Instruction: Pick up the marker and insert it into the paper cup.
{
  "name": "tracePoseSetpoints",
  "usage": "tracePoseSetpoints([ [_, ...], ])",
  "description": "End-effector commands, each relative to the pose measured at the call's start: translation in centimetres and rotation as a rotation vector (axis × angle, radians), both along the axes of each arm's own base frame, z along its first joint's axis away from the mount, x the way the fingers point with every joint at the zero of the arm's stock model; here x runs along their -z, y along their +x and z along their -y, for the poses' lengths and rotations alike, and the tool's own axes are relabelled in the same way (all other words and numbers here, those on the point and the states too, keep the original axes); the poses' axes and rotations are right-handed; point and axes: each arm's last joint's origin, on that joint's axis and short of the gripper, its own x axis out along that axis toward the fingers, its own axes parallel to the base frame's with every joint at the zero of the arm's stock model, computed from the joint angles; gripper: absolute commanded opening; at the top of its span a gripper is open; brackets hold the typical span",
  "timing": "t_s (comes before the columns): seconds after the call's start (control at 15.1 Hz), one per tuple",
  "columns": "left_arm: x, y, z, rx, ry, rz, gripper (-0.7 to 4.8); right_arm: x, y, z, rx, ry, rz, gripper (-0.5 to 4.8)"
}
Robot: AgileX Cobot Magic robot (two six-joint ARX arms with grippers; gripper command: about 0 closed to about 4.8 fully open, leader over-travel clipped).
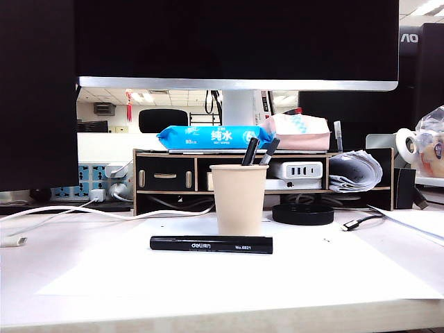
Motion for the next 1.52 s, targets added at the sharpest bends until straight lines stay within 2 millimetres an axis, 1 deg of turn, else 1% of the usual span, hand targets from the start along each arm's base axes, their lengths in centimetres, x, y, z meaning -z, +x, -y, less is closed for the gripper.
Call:
tracePoseSetpoints([
  [0.07,-0.2,0.0,0.0,-0.004,0.001,0.014,-0.04,-0.1,0.0,0.0,-0.003,0.004,0.018,0.01],
  [0.26,-0.2,0.0,0.0,0.013,-0.002,0.014,-0.04,-0.1,0.0,0.0,-0.003,0.004,0.019,0.01],
  [0.33,0.3,-0.1,0.5,0.181,-0.131,-0.047,-0.04,-0.1,0.0,0.0,-0.003,0.004,0.018,0.01],
  [0.4,1.6,-0.3,1.1,0.379,-0.221,-0.218,-0.05,-0.1,0.0,-0.1,-0.042,0.002,0.018,0.01],
  [0.46,1.5,-0.4,1.4,0.461,-0.272,-0.231,-0.05,-0.1,0.0,-0.3,-0.093,-0.001,0.018,0.01],
  [0.59,1.6,-0.5,2.0,0.515,-0.378,-0.277,-0.05,-0.1,0.0,-0.4,-0.142,-0.003,0.017,0.0],
  [0.66,1.6,-0.8,2.8,0.591,-0.451,-0.323,-0.05,-0.1,0.0,-0.5,-0.155,0.012,0.015,0.0],
  [0.73,2.8,-2.5,6.8,0.695,-0.325,-0.48,-0.05,-0.1,0.0,-0.5,-0.177,0.337,-0.023,0.01],
  [0.99,3.9,-2.6,7.4,0.652,-0.244,-0.596,-0.05,0.1,0.0,-0.5,-0.179,0.446,-0.051,0.0],
  [1.12,4.2,-2.5,7.5,0.637,-0.232,-0.615,-0.05,0.4,0.0,-0.5,-0.195,0.472,-0.092,0.0],
  [1.25,4.0,-2.4,7.5,0.631,-0.224,-0.594,-0.05,0.7,-0.1,-0.6,-0.216,0.475,-0.137,0.01],
  [1.32,3.9,-2.4,7.5,0.64,-0.213,-0.574,-0.05,0.9,-0.1,-0.6,-0.217,0.476,-0.158,0.26],
  [1.39,3.8,-2.4,7.5,0.646,-0.205,-0.559,-0.05,1.1,-0.1,-0.7,-0.223,0.479,-0.172,0.79],
  [1.45,3.6,-2.3,7.6,0.658,-0.189,-0.53,-0.05,1.1,-0.1,-0.7,-0.239,0.479,-0.183,1.17],
  [1.52,3.5,-2.3,7.6,0.668,-0.172,-0.507,-0.05,1.1,-0.1,-0.8,-0.258,0.479,-0.188,1.17],
])
